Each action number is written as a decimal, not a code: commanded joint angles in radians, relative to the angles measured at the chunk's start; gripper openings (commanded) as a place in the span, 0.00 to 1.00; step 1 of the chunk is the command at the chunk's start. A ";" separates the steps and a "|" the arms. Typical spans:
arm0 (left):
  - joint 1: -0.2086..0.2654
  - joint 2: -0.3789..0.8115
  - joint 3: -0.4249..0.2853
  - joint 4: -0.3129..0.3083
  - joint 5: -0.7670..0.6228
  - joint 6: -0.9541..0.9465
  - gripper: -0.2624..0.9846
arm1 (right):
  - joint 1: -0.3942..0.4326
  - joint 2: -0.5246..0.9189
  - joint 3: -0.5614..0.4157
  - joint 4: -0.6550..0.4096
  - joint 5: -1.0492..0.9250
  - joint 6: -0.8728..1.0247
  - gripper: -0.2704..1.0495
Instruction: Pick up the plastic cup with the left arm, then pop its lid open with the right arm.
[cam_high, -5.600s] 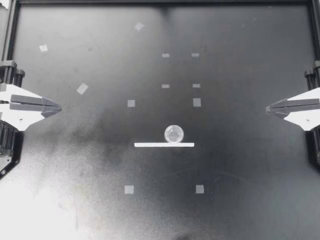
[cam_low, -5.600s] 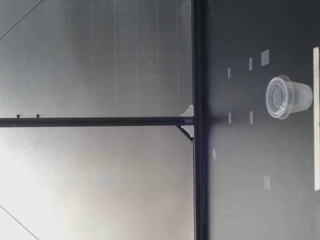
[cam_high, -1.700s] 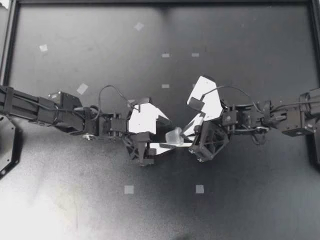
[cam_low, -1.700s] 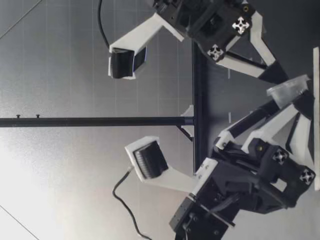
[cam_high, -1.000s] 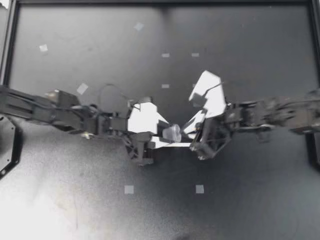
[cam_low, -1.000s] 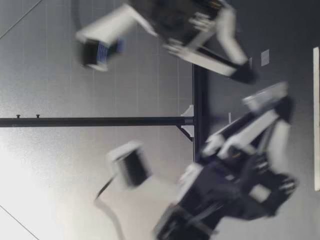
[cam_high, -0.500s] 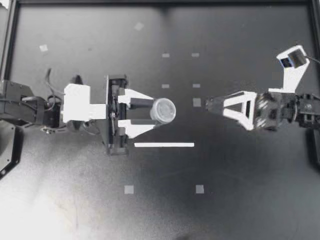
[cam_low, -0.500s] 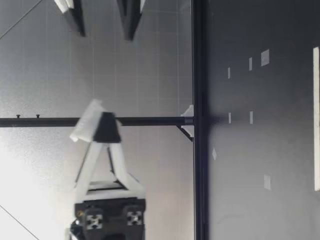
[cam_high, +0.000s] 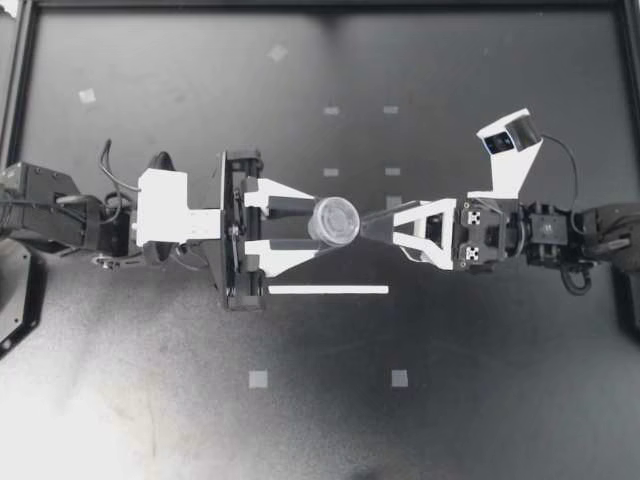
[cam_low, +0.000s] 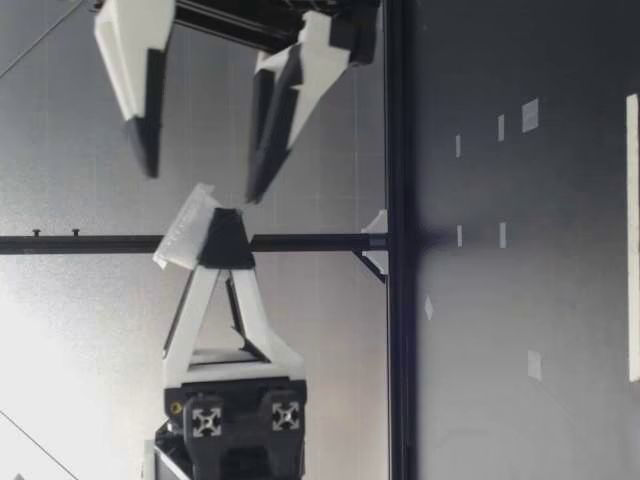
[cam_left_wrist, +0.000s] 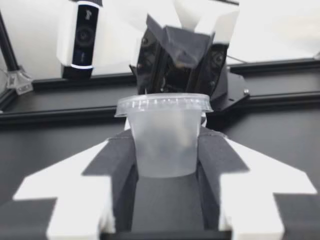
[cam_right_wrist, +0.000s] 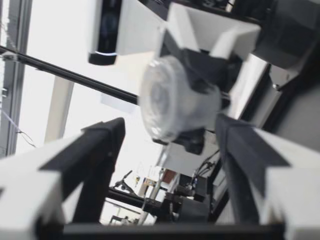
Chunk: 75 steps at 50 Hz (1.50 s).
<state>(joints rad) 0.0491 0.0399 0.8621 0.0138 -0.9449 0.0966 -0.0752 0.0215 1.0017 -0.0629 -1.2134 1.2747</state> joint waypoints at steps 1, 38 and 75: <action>0.002 -0.011 -0.008 -0.002 0.006 0.000 0.38 | -0.005 -0.043 -0.023 -0.003 -0.012 -0.005 0.74; 0.002 0.003 -0.006 0.000 0.083 -0.032 0.38 | -0.034 -0.164 -0.002 -0.008 -0.014 -0.005 0.74; 0.002 0.006 -0.014 0.000 0.083 -0.031 0.38 | -0.071 -0.173 0.006 -0.061 -0.012 -0.006 0.74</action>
<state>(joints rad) 0.0491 0.0583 0.8667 0.0138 -0.8575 0.0660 -0.1381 -0.1457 1.0170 -0.1243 -1.2210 1.2717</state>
